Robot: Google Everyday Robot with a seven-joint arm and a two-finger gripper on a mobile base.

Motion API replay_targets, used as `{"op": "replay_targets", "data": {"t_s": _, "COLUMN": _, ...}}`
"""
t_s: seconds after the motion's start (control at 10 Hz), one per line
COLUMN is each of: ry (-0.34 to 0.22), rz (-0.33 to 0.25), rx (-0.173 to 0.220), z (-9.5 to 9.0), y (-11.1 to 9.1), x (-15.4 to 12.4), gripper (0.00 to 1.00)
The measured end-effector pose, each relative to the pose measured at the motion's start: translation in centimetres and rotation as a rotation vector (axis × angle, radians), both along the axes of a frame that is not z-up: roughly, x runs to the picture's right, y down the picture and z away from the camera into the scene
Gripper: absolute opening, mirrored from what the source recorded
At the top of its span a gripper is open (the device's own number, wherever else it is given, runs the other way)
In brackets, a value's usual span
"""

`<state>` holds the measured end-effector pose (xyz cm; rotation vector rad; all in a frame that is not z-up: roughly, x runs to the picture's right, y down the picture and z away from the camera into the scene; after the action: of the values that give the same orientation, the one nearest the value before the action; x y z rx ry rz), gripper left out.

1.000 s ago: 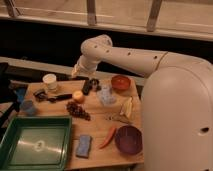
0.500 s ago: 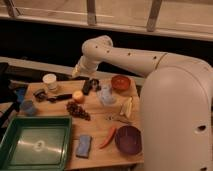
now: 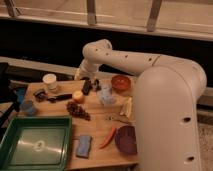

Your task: Place eraser in tray

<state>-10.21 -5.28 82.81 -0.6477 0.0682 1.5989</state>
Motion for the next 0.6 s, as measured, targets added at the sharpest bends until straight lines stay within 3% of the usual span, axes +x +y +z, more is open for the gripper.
{"op": "replay_targets", "data": {"t_s": 0.3, "ry": 0.026, "rz": -0.018, "rx": -0.081, "z": 4.3, "y": 2.5, "x": 0.4, "gripper": 0.65}}
{"op": "replay_targets", "data": {"t_s": 0.6, "ry": 0.021, "rz": -0.005, "rx": -0.123, "z": 7.4, "y": 3.5, "x": 0.4, "gripper": 0.65}}
